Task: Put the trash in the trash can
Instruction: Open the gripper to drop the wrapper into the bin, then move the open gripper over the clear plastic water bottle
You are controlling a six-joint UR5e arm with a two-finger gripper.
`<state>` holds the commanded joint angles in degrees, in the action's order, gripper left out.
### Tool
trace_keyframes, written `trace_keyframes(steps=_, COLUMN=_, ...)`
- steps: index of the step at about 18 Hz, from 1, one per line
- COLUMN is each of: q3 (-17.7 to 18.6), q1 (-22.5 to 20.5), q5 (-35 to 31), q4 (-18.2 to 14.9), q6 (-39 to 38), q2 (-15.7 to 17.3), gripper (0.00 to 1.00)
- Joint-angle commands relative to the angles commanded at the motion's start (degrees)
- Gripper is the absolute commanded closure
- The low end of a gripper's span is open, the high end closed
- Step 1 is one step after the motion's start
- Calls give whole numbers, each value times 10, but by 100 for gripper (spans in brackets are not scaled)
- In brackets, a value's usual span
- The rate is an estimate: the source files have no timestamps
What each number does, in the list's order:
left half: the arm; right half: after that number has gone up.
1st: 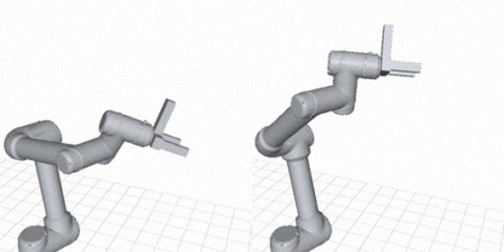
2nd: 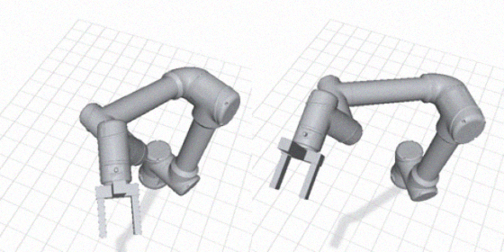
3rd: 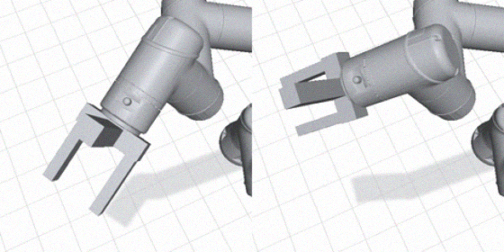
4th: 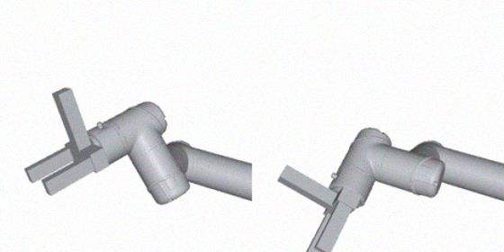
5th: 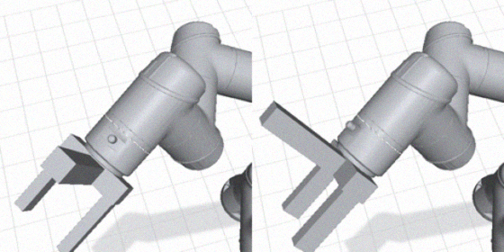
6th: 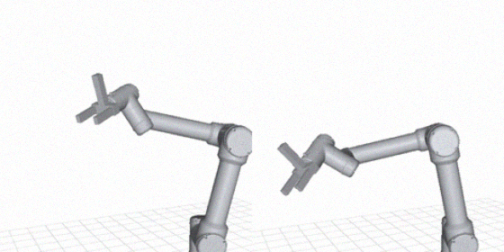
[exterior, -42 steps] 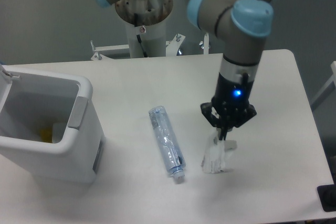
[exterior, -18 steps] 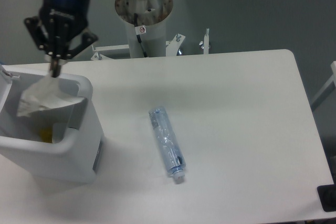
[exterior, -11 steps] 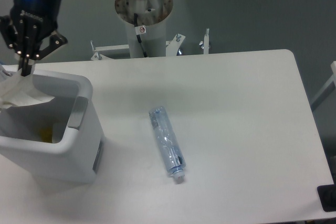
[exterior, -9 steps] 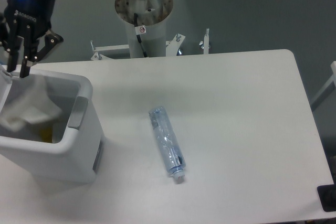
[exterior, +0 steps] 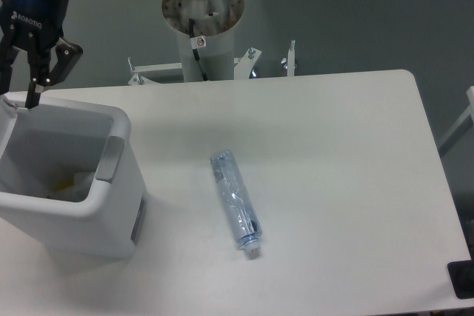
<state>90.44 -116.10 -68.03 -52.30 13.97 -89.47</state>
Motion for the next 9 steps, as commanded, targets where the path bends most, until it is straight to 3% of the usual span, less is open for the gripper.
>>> trace_keyframes(steps=4, q3=11, q1=-22, q5=-1, q4=3, q6=6, q2=-11, gripper=49)
trace_keyframes(steps=9, q3=13, q1=-119, q5=0, q4=1, q6=5, q2=-26, gripper=49)
